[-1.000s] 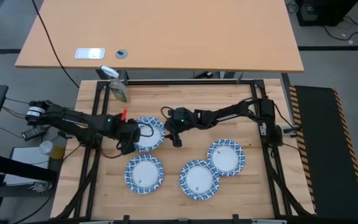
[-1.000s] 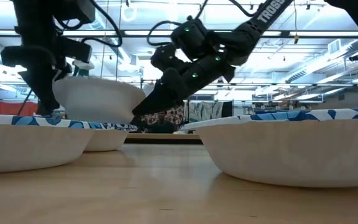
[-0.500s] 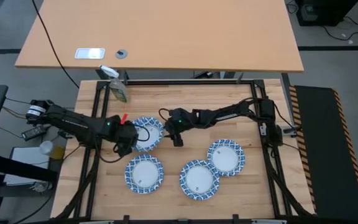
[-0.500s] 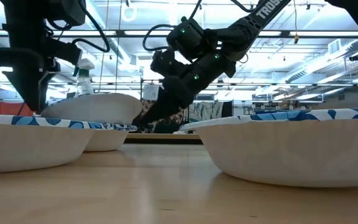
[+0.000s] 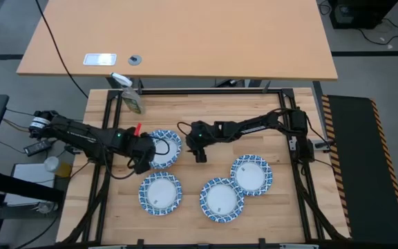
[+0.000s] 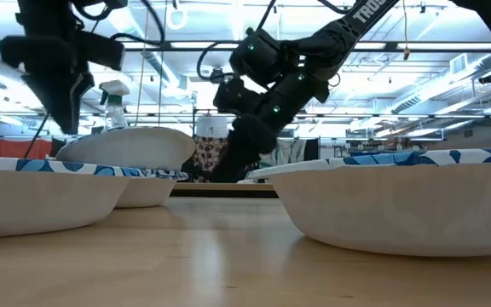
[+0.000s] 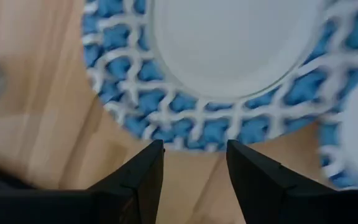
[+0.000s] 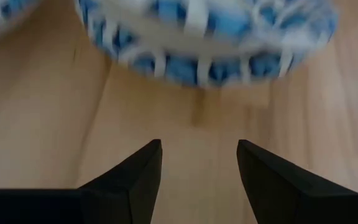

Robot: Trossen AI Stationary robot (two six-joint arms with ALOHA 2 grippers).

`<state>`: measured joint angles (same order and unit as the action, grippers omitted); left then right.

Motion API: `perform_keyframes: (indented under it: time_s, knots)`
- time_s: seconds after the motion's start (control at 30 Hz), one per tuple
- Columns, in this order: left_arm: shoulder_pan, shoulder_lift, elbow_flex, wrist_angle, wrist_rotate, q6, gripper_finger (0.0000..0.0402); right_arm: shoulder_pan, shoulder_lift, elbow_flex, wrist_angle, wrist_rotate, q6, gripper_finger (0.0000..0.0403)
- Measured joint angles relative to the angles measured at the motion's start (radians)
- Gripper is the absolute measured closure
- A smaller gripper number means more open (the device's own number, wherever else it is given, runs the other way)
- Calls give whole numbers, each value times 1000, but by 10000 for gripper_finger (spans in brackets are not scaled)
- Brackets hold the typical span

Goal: Nest bowls inside each other
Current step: Stack the white bowl on top of the other white bowl

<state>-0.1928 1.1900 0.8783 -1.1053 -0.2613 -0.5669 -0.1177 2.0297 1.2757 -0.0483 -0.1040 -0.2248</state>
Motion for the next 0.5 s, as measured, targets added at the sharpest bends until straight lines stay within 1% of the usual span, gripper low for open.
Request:
perform_keyframes:
  time_s: [0.1, 0.17, 0.2, 0.27, 0.4, 0.5]
  knots:
    - [1, 4, 1, 121, 39, 7, 223, 0, -8, 0, -73, 0, 5, 186]
    - [3, 30, 2, 179, 50, 11, 223, -2, -12, -1, -127, 0, 10, 186]
    - [6, 44, 2, 197, 52, 11, 223, -6, -12, -7, -121, 0, 19, 186]
    - [13, 81, 19, 184, 54, 11, 223, -11, -12, -31, -96, -2, 36, 186]
    - [29, 169, 122, 169, 44, 41, 223, -22, -13, -82, -19, -1, 54, 186]
    - [29, 243, 230, 154, 39, 77, 223, -23, -24, -100, 2, 15, 68, 186]
